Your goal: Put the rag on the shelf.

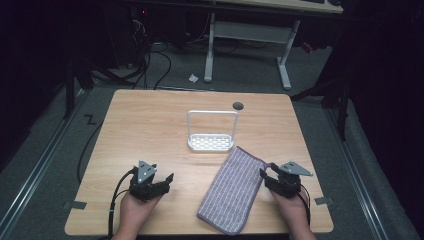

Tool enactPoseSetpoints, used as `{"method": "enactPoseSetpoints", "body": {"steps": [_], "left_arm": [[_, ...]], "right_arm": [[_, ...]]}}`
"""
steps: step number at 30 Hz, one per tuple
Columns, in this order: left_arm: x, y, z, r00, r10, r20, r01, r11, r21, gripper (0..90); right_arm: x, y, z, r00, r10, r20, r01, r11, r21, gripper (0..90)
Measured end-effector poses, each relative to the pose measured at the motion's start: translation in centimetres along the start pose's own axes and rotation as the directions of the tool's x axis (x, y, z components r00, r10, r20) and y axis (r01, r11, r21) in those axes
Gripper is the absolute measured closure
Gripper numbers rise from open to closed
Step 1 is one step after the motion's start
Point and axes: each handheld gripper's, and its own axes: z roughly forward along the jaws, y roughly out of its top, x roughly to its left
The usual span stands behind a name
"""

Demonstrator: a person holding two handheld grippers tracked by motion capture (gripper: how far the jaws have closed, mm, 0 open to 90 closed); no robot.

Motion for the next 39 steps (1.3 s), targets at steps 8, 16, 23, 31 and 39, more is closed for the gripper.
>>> {"method": "enactPoseSetpoints", "body": {"steps": [8, 16, 23, 31, 39], "left_arm": [[0.7, 0.0, 0.0, 0.9994, -0.034, 0.002, 0.034, 0.9994, 0.007, 25.8], [0.7, 0.0, 0.4, 0.9983, -0.057, 0.005, 0.057, 0.9979, 0.031, 38.9], [1.1, -0.6, -0.3, 0.9968, -0.079, 0.018, 0.079, 0.9969, 0.004, 48.1], [0.4, -1.0, -0.8, 0.996, -0.075, 0.048, 0.074, 0.9969, 0.027, 48.7], [-3.2, -0.8, 0.4, 0.9847, -0.022, 0.173, 0.007, 0.9963, 0.085, 53.1]], "right_arm": [[0.2, 0.1, 0.0, 0.9999, -0.013, 0.007, 0.013, 1.0, -0.004, 49.0], [1.7, 0.3, 0.4, 0.9955, -0.073, -0.06, 0.076, 0.995, 0.057, 77.9], [2.9, 0.3, 2.5, 0.9911, -0.121, -0.055, 0.128, 0.978, 0.164, 90.0], [7.0, 0.9, 3.6, 0.9584, -0.234, -0.164, 0.258, 0.955, 0.146, 90.0], [11.9, 0.7, 3.9, 0.9061, -0.327, -0.269, 0.362, 0.928, 0.092, 90.0]]}}
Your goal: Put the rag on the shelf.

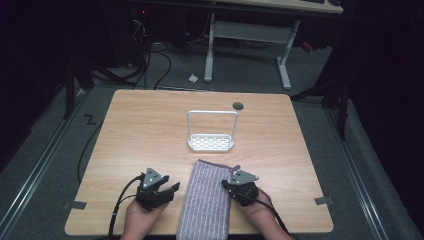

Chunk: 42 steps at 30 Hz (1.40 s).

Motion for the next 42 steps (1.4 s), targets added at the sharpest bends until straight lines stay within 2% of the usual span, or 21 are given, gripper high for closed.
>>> {"method": "enactPoseSetpoints", "body": {"steps": [2, 3, 5, 9, 14, 15, 17, 18, 19, 22, 24, 26, 27, 30, 32, 33, 34, 37, 40, 41, 42], "left_arm": [[-1.0, 0.2, 0.7, 0.999, 0.018, 0.042, -0.018, 0.9998, 0.002, 57.1], [-1.3, 0.3, 0.9, 0.9984, 0.03, 0.047, -0.031, 0.9995, 0.008, 61.9], [-2.0, 0.4, 1.5, 0.9963, 0.064, 0.057, -0.067, 0.997, 0.039, 64.2], [-2.8, 0.1, 2.2, 0.9911, 0.088, 0.1, -0.097, 0.9907, 0.096, 71.7], [-4.7, -0.5, 2.4, 0.9736, 0.113, 0.198, -0.14, 0.9823, 0.125, 70.9], [-5.2, -0.5, 2.5, 0.9699, 0.126, 0.208, -0.154, 0.9803, 0.124, 69.0], [-5.5, -0.4, 2.5, 0.9683, 0.14, 0.207, -0.168, 0.978, 0.124, 67.7], [-5.4, -0.3, 2.4, 0.9708, 0.138, 0.196, -0.163, 0.9798, 0.116, 61.9], [-5.2, -0.2, 2.3, 0.9751, 0.133, 0.177, -0.154, 0.9824, 0.106, 61.9], [-3.7, 0.3, 2.0, 0.9892, 0.114, 0.092, -0.12, 0.9911, 0.057, 54.2], [-2.5, 0.9, 2.0, 0.9964, 0.07, 0.047, -0.071, 0.9972, 0.021, 48.0], [-1.5, 1.7, 2.7, 0.9993, 0.02, 0.033, -0.02, 0.9997, -0.014, 43.8], [-1.3, 2.1, 3.0, 0.9995, 0.004, 0.032, -0.003, 0.9999, -0.016, 42.2], [-0.9, 3.2, 4.8, 0.9976, -0.062, 0.033, 0.06, 0.9975, 0.037, 40.1], [-0.7, 3.4, 6.1, 0.9947, -0.1, 0.023, 0.099, 0.9936, 0.055, 40.9], [-0.6, 3.4, 6.8, 0.9913, -0.125, 0.043, 0.122, 0.9906, 0.062, 40.8], [-0.5, 3.4, 7.1, 0.9893, -0.139, 0.045, 0.135, 0.9882, 0.072, 41.0], [-0.6, 3.5, 7.2, 0.9888, -0.14, 0.054, 0.135, 0.9876, 0.08, 42.9], [-0.7, 3.2, 7.2, 0.9926, -0.112, 0.047, 0.109, 0.992, 0.065, 50.9], [-0.8, 3.1, 7.2, 0.994, -0.101, 0.041, 0.099, 0.9933, 0.061, 53.5], [-0.8, 3.1, 7.2, 0.9943, -0.098, 0.043, 0.095, 0.9936, 0.061, 56.3]], "right_arm": [[0.3, 0.1, 0.1, 0.9999, -0.012, -0.009, 0.012, 1.0, -0.004, 90.0], [0.4, 0.1, 0.0, 0.9998, -0.01, -0.015, 0.01, 1.0, -0.003, 90.0], [0.4, 0.0, 0.0, 0.9998, -0.003, -0.021, 0.003, 1.0, -0.002, 90.0], [0.4, -0.1, -0.3, 0.9997, -0.002, -0.024, 0.002, 1.0, -0.002, 88.4], [-0.2, -0.3, -0.4, 0.9997, 0.02, -0.013, -0.02, 1.0, 0.001, 85.8], [-0.4, -0.4, -0.6, 0.9997, 0.025, -0.002, -0.025, 1.0, 0.005, 85.2], [-0.5, -0.5, -0.6, 0.9996, 0.029, -0.001, -0.029, 1.0, 0.003, 84.9], [-0.6, -0.6, -0.7, 0.9992, 0.04, -0.004, -0.04, 0.999, -0.001, 81.5], [-0.6, -0.6, -0.7, 0.9992, 0.04, -0.004, -0.04, 0.999, -0.001, 81.5], [-0.8, -0.8, -1.3, 0.9977, 0.066, -0.013, -0.066, 0.998, -0.011, 73.8], [-1.1, -1.1, -1.7, 0.9963, 0.086, -0.008, -0.086, 0.996, -0.022, 71.0], [-1.4, -1.4, -2.1, 0.9942, 0.107, 0.009, -0.107, 0.994, -0.027, 68.2], [-1.7, -1.5, -2.3, 0.9927, 0.12, 0.015, -0.119, 0.992, -0.03, 66.9], [-2.3, -1.9, -2.8, 0.9864, 0.162, 0.029, -0.161, 0.986, -0.044, 64.2], [-2.6, -2.1, -3.0, 0.9836, 0.178, 0.032, -0.176, 0.983, -0.05, 61.5], [-2.8, -2.2, -3.0, 0.9824, 0.184, 0.031, -0.182, 0.982, -0.054, 60.1], [-2.9, -2.3, -3.2, 0.9803, 0.194, 0.035, -0.192, 0.98, -0.061, 59.2], [-3.2, -2.2, -3.1, 0.9769, 0.213, 0.016, -0.211, 0.975, -0.074, 56.4], [-3.5, -1.7, -2.4, 0.9678, 0.252, -0.001, -0.251, 0.965, -0.072, 54.9], [-3.6, -1.3, -2.0, 0.9672, 0.254, 0.0, -0.254, 0.966, -0.058, 53.3], [-3.6, -0.7, -1.4, 0.9714, 0.237, 0.011, -0.237, 0.971, -0.038, 52.3]]}}
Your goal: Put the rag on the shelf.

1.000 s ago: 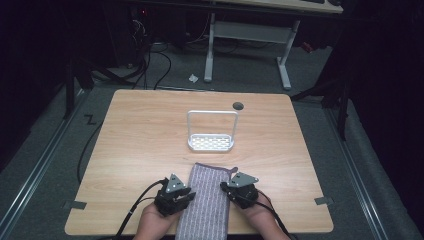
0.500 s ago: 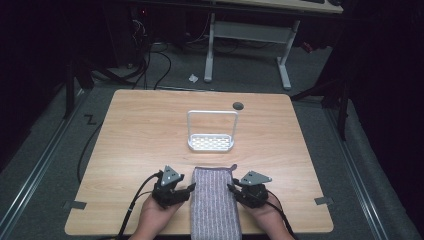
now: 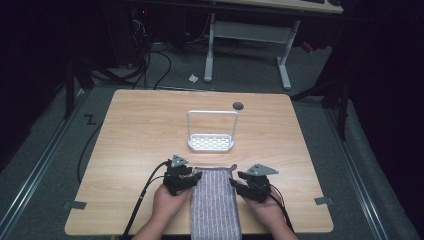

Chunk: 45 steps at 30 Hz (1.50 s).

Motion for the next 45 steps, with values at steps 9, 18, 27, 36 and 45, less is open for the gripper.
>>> {"method": "enactPoseSetpoints", "body": {"steps": [9, 18, 27, 36, 45], "left_arm": [[-0.7, -0.8, -0.5, 0.9993, 0.036, 0.008, -0.035, 0.9994, -0.003, 68.6], [-0.9, -1.1, -0.7, 0.999, 0.044, 0.007, -0.044, 0.999, -0.009, 80.1], [-2.4, -1.0, -2.7, 0.9919, 0.126, -0.014, -0.127, 0.9711, -0.202, 81.1], [-4.8, -0.8, -6.0, 0.9842, 0.158, -0.08, -0.176, 0.9128, -0.368, 81.0], [-7.1, 1.0, -8.3, 0.9736, 0.2, -0.111, -0.228, 0.8541, -0.467, 81.9]], "right_arm": [[0.3, 2.1, 3.3, 0.9967, 0.048, 0.066, -0.052, 0.996, 0.07, 49.7], [1.2, 1.6, 3.1, 0.9988, 0.046, 0.019, -0.047, 0.998, 0.051, 79.9], [2.8, 1.7, 1.2, 0.9966, -0.024, 0.078, 0.031, 0.995, -0.096, 81.1], [4.5, 2.2, -2.4, 0.9911, -0.058, 0.12, 0.09, 0.955, -0.282, 80.9], [5.4, 3.0, -5.6, 0.9853, -0.093, 0.144, 0.143, 0.906, -0.397, 80.9]]}}
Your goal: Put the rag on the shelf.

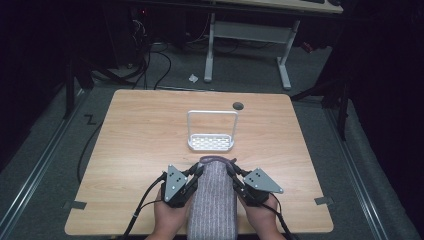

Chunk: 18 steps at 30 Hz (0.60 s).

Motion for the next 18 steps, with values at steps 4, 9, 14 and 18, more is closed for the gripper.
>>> {"method": "enactPoseSetpoints", "body": {"steps": [4, 9, 14, 18], "left_arm": [[0.1, 1.1, 0.1, 0.9997, -0.019, 0.012, 0.019, 0.9996, -0.018, 82.7], [0.4, 3.6, 0.2, 0.9998, 0.01, 0.014, -0.009, 0.9985, -0.055, 83.8], [1.0, 6.0, 0.1, 0.9995, 0.029, 0.011, -0.028, 0.9955, -0.09, 83.9], [1.6, 7.8, 0.2, 0.9988, 0.046, 0.015, -0.044, 0.992, -0.119, 83.9]], "right_arm": [[-0.2, 1.7, -0.6, 1.0, -0.006, -0.006, 0.006, 0.999, -0.052, 80.8], [-0.7, 4.1, -0.7, 0.9997, -0.023, -0.005, 0.022, 0.994, -0.104, 80.8], [-1.3, 6.0, -1.1, 0.9999, -0.016, 0.002, 0.016, 0.987, -0.162, 80.8], [-1.9, 7.2, -1.1, 1.0, -0.002, 0.001, 0.002, 0.981, -0.194, 80.9]]}}
